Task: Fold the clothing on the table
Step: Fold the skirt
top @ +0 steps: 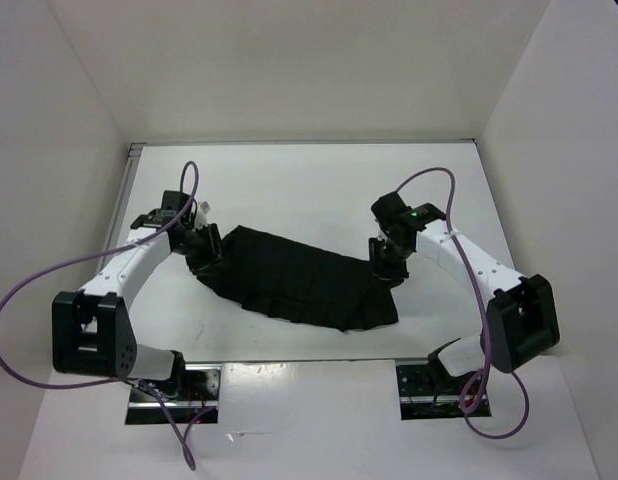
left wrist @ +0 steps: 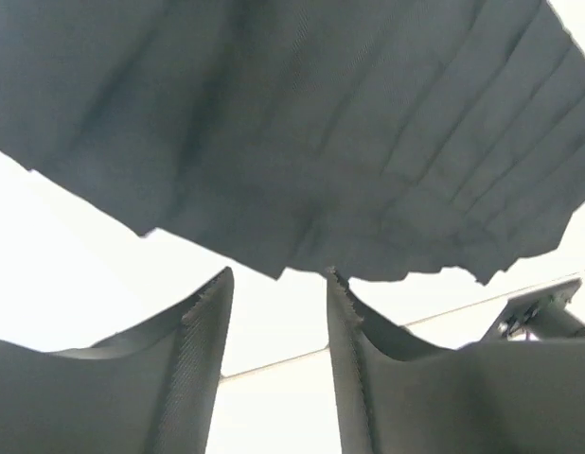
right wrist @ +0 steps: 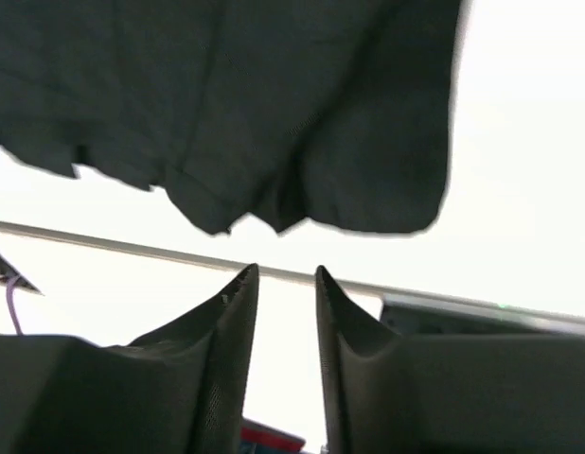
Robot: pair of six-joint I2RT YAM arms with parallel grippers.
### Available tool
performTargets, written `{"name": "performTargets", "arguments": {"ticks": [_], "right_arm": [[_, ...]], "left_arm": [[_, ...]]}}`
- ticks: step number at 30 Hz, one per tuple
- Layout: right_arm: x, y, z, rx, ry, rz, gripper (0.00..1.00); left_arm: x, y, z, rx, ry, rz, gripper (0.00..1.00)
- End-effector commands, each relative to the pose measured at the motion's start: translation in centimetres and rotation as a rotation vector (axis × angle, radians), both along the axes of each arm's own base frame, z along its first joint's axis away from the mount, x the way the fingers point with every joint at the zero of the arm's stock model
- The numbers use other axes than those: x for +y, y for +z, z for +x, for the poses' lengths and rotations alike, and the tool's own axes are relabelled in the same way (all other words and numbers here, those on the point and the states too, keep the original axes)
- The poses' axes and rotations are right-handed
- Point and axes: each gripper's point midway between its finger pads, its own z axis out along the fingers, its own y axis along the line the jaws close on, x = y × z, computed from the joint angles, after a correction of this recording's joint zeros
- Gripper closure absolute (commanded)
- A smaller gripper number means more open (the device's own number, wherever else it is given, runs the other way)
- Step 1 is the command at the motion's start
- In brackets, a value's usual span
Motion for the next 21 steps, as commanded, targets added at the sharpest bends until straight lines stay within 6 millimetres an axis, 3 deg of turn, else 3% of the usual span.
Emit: {"name": "performTargets", "arguments": {"ticks": [1, 4, 6, 7, 8, 9, 11, 12, 15, 17, 21], "right_arm": [[-1.8, 2.5, -0.5, -0.023, -0.065, -0.077, 0.63], [-1.5, 4.8, 0.9, -0.1, -0.099, -0.056, 0.62], [-1.1, 4.9, 1.4, -0.121, -0.112, -0.042, 0.62], [-0.6, 4.8, 2.1, -0.134, -0.111, -0.024, 0.62], [-0.5, 3.7, 1.8, -0.105, -0.128, -0.022, 0.64], [-0.4, 2.9, 2.0, -0.093, -0.141, -0.025, 0.65], [0.2, 1.2, 2.7, -0.093, -0.168, -0.006, 0.65], [0.4, 0.7, 3.0, -0.094, -0.179, -0.001, 0.66], [1.5, -0.9, 4.7, -0.097, -0.2, 0.018, 0.66], [2.1, -2.3, 5.8, -0.091, -0.209, 0.018, 0.66], [2.6, -4.5, 7.2, -0.078, -0.223, 0.001, 0.63]], "left_arm": [[-0.4, 2.4, -2.7, -0.01, -0.054, 0.022, 0.47], [-0.6, 5.1, -1.9, -0.094, -0.067, 0.01, 0.46], [-0.5, 5.6, -0.6, -0.123, -0.059, 0.025, 0.52], [-0.6, 6.5, 1.2, -0.188, -0.068, 0.026, 0.59], [-0.9, 6.7, 2.2, -0.209, -0.075, 0.01, 0.78], [-1.3, 5.7, 3.5, -0.194, -0.081, 0.0, 0.9], [-2.0, 6.3, 6.6, -0.251, -0.069, -0.038, 1.0], [-2.2, 5.1, 7.8, -0.229, -0.057, -0.044, 1.0], [-2.7, 4.9, 11.9, -0.285, -0.002, -0.071, 1.0], [-2.6, 4.3, 13.2, -0.287, 0.013, -0.066, 0.97], [-2.9, 0.8, 14.8, -0.206, 0.031, -0.067, 0.97]]}}
